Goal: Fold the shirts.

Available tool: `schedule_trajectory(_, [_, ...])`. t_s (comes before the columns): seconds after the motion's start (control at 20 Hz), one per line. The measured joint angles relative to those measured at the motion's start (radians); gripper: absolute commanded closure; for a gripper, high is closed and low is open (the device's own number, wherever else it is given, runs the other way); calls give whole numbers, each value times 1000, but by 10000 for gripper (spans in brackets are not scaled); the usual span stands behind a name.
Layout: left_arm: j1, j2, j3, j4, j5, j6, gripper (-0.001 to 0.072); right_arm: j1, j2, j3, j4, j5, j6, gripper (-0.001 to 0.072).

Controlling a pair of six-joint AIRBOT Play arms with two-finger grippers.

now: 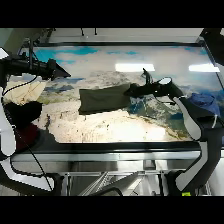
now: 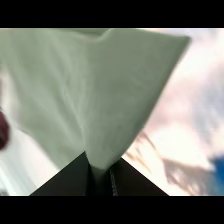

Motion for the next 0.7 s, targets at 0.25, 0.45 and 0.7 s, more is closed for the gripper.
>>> schedule_trajectory(0.25, [0, 0, 0, 0, -24, 0, 692, -186, 152, 67, 35, -15, 53, 691])
schedule_trajectory(0.45, [0, 0, 0, 0, -30, 0, 692, -386, 294, 80, -47, -23, 192, 691])
schedule_trajectory(0.7, [0, 0, 0, 0, -31, -1, 692, -652, 452, 84, -198, -17, 402, 691])
